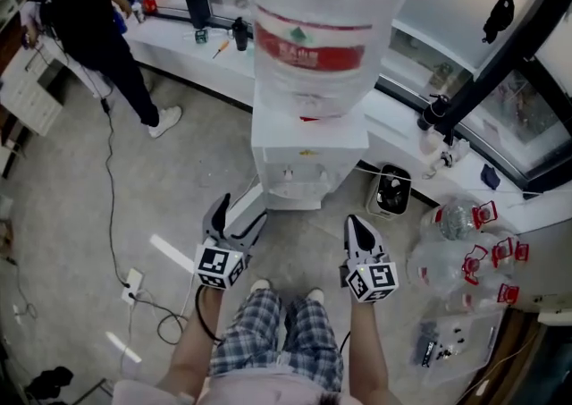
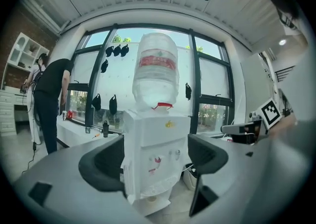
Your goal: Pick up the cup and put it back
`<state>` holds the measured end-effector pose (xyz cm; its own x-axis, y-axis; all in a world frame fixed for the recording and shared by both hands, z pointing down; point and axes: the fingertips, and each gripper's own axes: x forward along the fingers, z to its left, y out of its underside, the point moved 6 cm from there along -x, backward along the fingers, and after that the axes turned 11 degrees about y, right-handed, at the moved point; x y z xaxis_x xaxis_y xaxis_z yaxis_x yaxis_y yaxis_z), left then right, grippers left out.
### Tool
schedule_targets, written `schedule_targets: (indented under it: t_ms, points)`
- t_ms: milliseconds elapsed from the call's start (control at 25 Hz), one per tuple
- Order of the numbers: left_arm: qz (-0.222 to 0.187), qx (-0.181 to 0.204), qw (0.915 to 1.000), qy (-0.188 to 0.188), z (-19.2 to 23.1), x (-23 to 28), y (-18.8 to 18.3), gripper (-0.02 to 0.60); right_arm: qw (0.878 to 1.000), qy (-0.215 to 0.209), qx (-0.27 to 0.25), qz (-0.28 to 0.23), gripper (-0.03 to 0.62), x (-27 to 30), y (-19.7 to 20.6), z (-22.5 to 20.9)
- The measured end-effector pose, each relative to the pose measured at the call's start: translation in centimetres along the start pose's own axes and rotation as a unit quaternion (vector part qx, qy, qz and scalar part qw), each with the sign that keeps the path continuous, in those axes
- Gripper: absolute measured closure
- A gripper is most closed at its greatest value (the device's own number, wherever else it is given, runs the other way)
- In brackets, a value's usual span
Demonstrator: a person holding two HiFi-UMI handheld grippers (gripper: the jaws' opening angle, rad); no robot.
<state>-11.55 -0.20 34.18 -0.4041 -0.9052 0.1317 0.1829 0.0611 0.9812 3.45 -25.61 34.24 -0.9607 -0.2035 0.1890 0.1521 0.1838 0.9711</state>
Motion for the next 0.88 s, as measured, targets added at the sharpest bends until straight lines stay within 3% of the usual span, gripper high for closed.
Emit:
schedule_targets:
  t_ms: [320,640,880]
  points:
    - [-0.007,0.018,0.9997,0.017,1.1,5.9,12.4,0.193,1.000,-0.007,0.003,0.002,0.577,5.4,13.6,-4.5]
    - [0.001,0.018,0.9995,0.026,3.2,10.5,28.1,0.193,1.000,-0.014,-0.002,0.001,0.577,11.2,29.1,-8.9]
    - [0.002,-0.023,0.9983,0.052,4.8,14.9,40.0,0.193,1.000,-0.025,-0.010,-0.001,0.577,15.5,39.0,-11.6]
